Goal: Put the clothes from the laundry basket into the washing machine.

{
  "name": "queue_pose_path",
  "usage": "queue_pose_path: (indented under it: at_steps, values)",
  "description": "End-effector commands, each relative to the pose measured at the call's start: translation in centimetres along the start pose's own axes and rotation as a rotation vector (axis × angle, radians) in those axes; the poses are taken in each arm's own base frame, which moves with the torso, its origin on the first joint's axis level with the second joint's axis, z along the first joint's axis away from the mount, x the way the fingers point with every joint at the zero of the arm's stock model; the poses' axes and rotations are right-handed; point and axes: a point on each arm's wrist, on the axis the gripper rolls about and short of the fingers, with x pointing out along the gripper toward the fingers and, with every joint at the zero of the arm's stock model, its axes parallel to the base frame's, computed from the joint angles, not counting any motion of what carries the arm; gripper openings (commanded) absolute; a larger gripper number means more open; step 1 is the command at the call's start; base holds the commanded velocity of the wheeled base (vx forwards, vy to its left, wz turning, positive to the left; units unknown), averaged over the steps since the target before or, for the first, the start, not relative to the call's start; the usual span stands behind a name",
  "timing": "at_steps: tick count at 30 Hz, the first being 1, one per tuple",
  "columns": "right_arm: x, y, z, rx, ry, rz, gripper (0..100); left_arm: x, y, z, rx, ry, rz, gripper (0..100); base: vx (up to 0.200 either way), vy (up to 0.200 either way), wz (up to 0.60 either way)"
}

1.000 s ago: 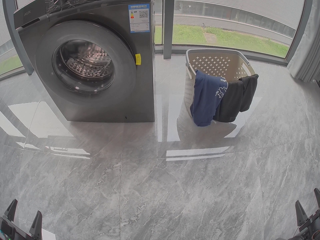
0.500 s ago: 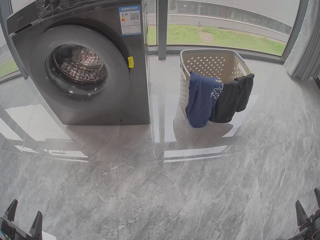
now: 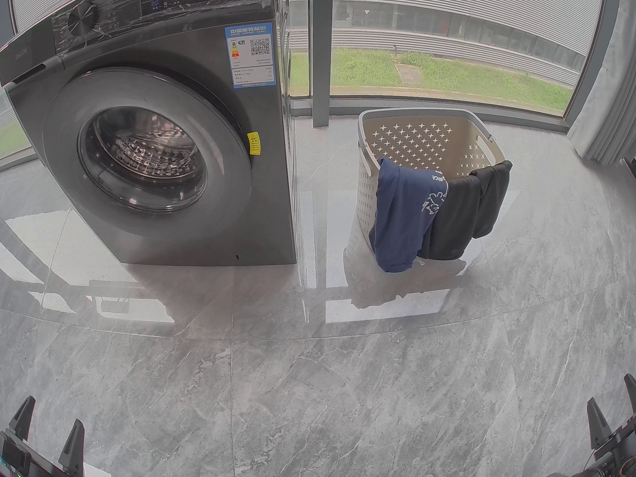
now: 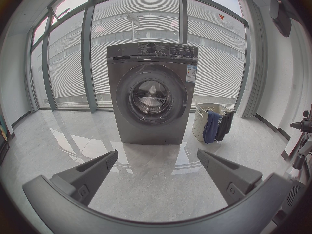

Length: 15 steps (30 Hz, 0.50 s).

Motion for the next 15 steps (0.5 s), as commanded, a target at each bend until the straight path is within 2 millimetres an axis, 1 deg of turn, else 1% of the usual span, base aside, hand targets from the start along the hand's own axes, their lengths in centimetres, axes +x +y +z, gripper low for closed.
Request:
queue_pose_path:
  at_steps: [1,15]
  values:
    - [0.01,0.0,-0.52,0.0,0.001,0.001,100,0.01,0.02,-0.44,0.0,0.001,0.0,100,0.0,-0.2,0.0]
    - [0.01,0.0,-0.52,0.0,0.001,0.001,100,0.01,0.02,-0.42,0.0,0.0,0.0,100,0.0,-0.2,0.0]
